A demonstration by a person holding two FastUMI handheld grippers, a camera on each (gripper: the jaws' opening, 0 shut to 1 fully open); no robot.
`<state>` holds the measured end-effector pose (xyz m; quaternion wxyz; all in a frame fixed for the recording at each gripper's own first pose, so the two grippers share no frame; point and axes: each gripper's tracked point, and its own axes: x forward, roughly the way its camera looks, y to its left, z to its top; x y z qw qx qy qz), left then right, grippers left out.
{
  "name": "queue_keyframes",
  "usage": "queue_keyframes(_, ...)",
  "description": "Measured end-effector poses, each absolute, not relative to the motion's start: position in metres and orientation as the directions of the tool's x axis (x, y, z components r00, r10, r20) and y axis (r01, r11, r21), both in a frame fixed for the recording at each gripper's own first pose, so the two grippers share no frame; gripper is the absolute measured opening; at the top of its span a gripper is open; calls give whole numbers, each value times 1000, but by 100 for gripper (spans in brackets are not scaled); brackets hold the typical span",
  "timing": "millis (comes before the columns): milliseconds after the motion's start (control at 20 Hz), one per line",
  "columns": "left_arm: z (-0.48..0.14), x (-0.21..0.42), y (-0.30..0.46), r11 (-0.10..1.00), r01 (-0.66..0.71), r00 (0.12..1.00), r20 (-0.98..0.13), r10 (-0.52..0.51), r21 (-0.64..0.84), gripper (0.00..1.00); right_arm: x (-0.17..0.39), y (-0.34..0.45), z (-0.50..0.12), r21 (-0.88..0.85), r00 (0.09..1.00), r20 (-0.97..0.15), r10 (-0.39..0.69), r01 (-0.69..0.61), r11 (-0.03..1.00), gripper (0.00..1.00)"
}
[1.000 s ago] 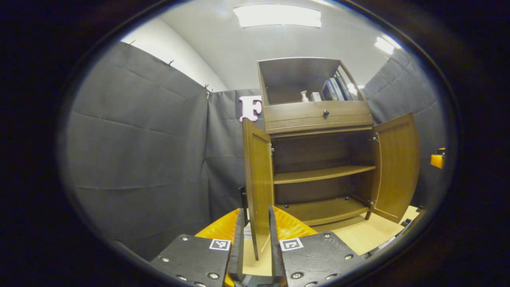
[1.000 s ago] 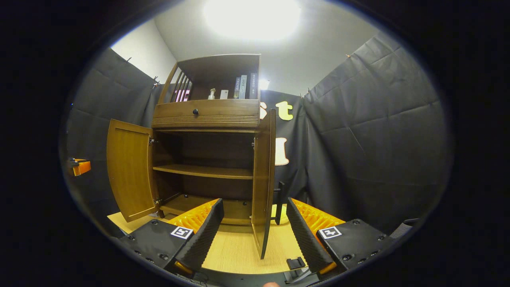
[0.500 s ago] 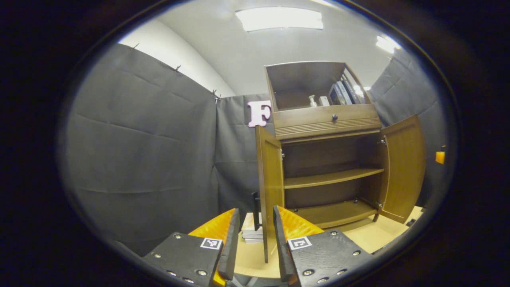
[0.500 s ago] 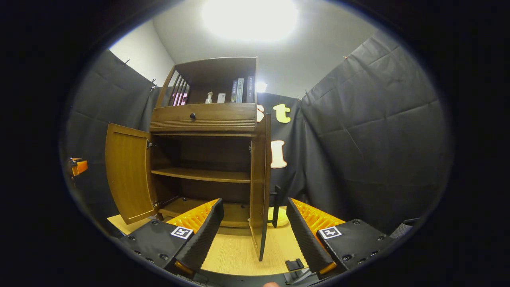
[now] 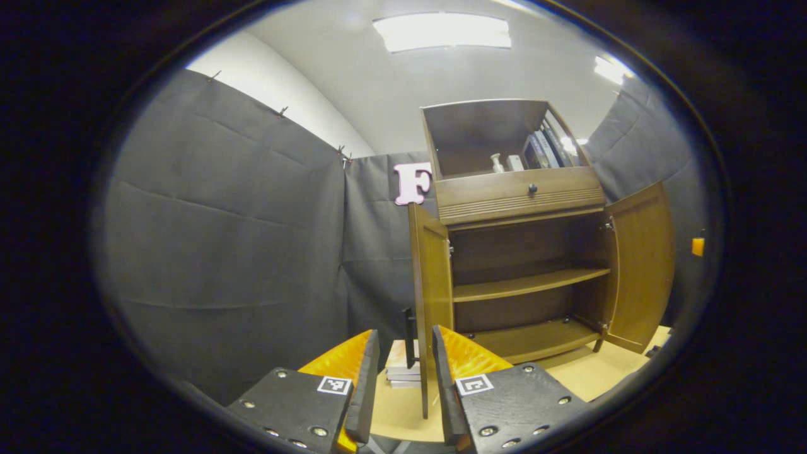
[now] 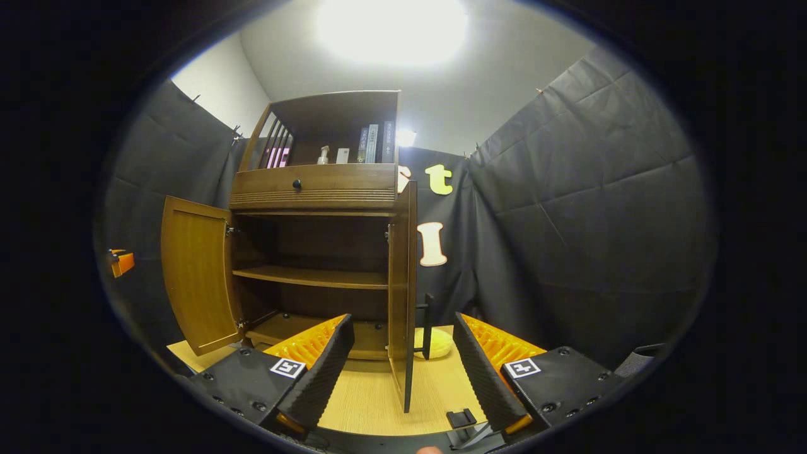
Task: Open the right door of the double-door shoe cabinet with the right hand, and open the left door with the left hand.
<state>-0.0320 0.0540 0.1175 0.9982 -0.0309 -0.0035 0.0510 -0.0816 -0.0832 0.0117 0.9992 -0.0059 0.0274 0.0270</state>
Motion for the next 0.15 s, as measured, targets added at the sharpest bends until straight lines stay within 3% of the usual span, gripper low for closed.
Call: queue_keyframes(150, 120, -31, 51, 993, -92, 996, 12, 93, -75, 46, -81, -84, 12, -11, 997, -53, 53, -54, 998, 98)
